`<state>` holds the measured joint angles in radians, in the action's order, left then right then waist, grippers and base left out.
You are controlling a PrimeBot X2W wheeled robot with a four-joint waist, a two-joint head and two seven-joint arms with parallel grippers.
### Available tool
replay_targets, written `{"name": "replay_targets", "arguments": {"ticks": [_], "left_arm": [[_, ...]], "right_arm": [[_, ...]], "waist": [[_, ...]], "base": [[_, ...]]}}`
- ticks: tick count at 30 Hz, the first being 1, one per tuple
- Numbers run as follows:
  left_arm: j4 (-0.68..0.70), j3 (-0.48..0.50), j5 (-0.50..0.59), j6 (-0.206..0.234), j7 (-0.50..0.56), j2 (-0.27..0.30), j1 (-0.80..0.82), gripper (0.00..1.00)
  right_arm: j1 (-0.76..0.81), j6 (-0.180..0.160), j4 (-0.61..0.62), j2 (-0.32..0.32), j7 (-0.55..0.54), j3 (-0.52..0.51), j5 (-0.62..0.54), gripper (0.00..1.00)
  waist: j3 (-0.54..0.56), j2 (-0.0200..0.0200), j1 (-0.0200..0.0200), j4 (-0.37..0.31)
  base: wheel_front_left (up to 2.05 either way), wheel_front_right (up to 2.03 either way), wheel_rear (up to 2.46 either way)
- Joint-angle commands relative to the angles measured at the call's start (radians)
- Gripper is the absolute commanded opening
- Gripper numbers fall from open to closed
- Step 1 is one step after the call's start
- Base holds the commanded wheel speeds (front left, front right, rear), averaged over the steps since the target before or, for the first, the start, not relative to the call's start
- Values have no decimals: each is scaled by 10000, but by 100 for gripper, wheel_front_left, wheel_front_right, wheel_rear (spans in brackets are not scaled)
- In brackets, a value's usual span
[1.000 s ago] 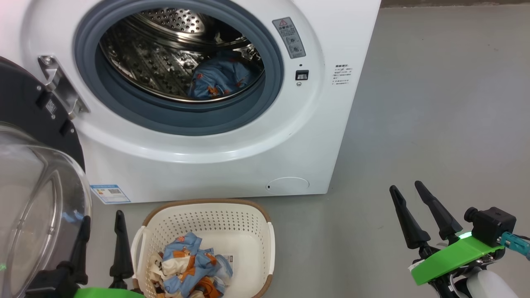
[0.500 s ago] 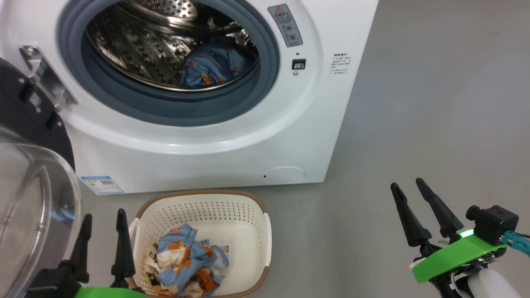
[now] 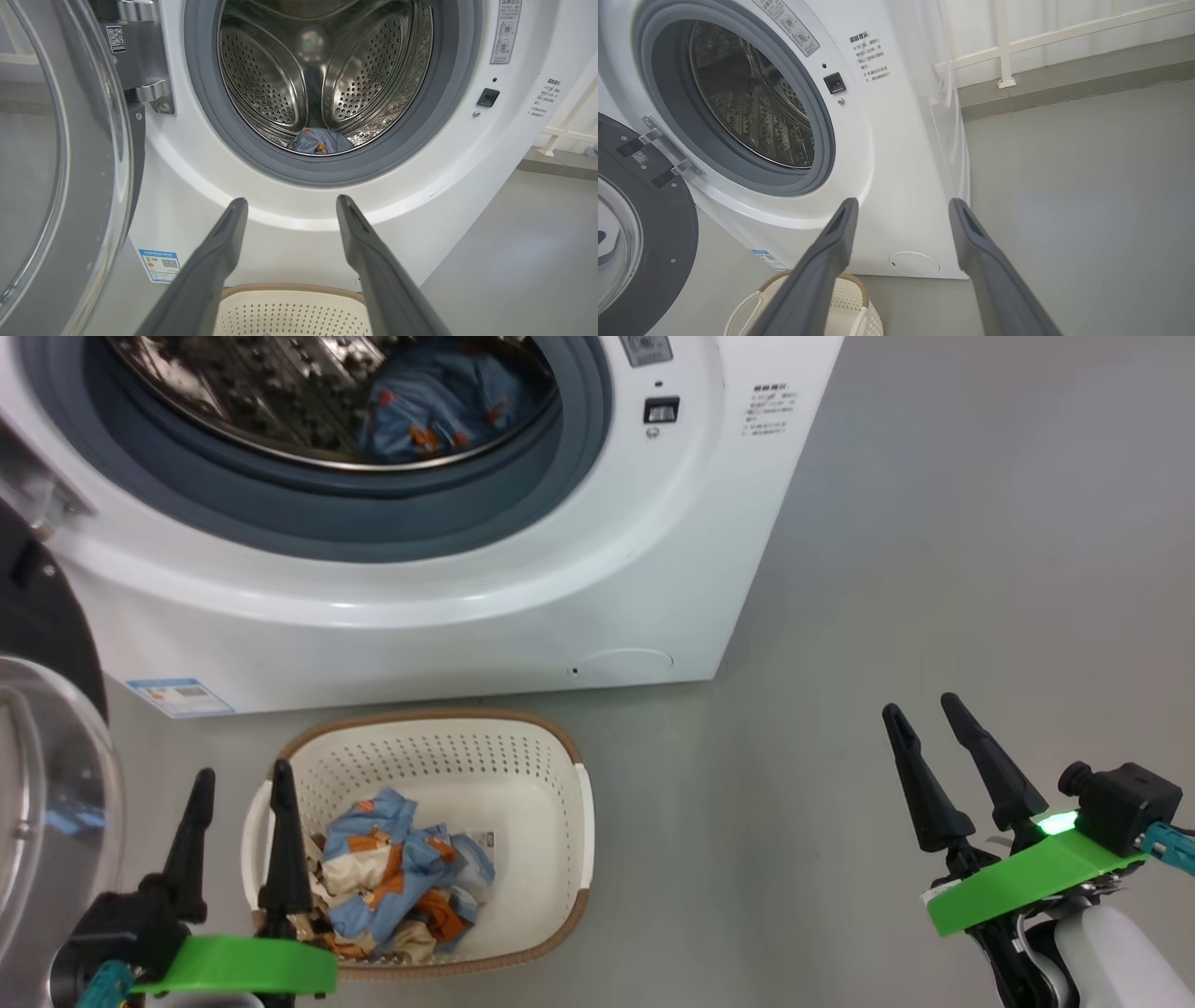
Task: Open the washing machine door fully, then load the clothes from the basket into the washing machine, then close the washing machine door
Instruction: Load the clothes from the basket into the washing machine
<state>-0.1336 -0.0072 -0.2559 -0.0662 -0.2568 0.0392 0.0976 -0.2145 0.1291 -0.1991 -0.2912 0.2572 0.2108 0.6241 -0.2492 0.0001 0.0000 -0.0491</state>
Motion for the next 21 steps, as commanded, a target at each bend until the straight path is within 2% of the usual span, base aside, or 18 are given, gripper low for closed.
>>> {"name": "replay_targets", "arguments": {"ticks": [1, 12, 21], "left_arm": [[133, 253, 148, -48, -49, 230, 401, 100], [-621, 186, 170, -89, -13, 540, 1383, 100], [-2408, 126, 54, -203, -10, 803, 2715, 100]], "right_arm": [[-224, 16, 285, -66, 46, 117, -118, 100], [-758, 16, 442, 125, 46, 117, -136, 100], [-1208, 16, 628, 182, 46, 8, -172, 100]], "waist": [[-470, -1, 0, -200], [-1699, -1, 0, -567], [-2706, -1, 0, -761]], "base": [[0, 0, 0], [0, 0, 0], [0, 0, 0]]}}
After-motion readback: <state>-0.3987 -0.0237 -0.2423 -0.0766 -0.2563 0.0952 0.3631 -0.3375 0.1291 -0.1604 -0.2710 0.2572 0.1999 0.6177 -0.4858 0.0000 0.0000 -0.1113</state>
